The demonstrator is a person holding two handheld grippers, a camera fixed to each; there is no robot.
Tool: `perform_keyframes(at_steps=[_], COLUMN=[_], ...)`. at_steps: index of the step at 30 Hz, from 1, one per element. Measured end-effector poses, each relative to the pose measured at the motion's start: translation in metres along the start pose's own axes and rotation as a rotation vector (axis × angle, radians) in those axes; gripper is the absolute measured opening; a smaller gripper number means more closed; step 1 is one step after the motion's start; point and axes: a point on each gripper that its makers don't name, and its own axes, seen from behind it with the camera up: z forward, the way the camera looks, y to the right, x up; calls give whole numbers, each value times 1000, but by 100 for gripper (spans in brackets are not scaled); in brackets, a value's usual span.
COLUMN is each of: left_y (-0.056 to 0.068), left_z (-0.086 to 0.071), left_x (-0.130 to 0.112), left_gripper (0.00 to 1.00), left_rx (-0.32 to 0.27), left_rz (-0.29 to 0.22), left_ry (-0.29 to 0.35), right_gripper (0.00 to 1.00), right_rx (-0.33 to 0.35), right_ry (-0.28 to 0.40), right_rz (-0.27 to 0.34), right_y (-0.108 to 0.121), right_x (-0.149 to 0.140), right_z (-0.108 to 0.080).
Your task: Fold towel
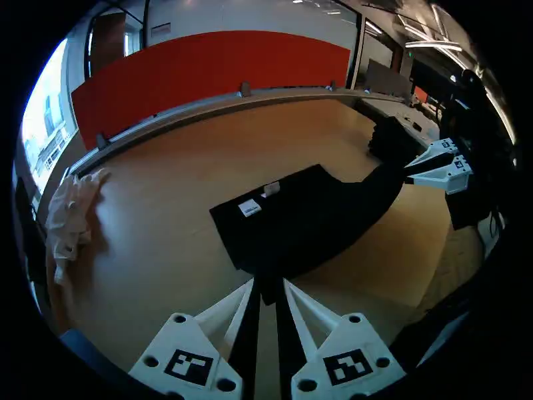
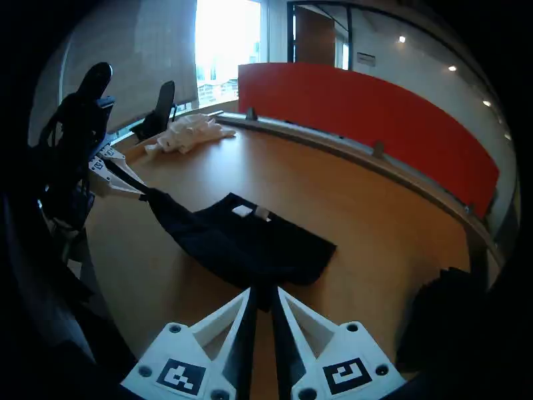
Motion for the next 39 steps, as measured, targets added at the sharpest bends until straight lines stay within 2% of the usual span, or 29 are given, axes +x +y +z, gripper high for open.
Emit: perform_keyframes(at_steps=[11, 18, 29, 39], left_y=[7, 8, 9, 6], left_z=[-19, -23, -13, 16], left_x=[4, 3, 1, 0], left_gripper=[15, 15, 15, 15], left_rx=[-19, -17, -25, -18], left_rz=[-30, -35, -51, -81], left_ry=[4, 2, -18, -48], right_gripper=[14, 14, 14, 14], right_rx=[5, 11, 16, 11], right_ry=[-2, -3, -28, -69], right_rz=[-20, -19, -31, -17], right_y=[-2, -4, -2, 13], right_x=[8, 10, 2, -9], right_z=[-14, -18, -10, 17])
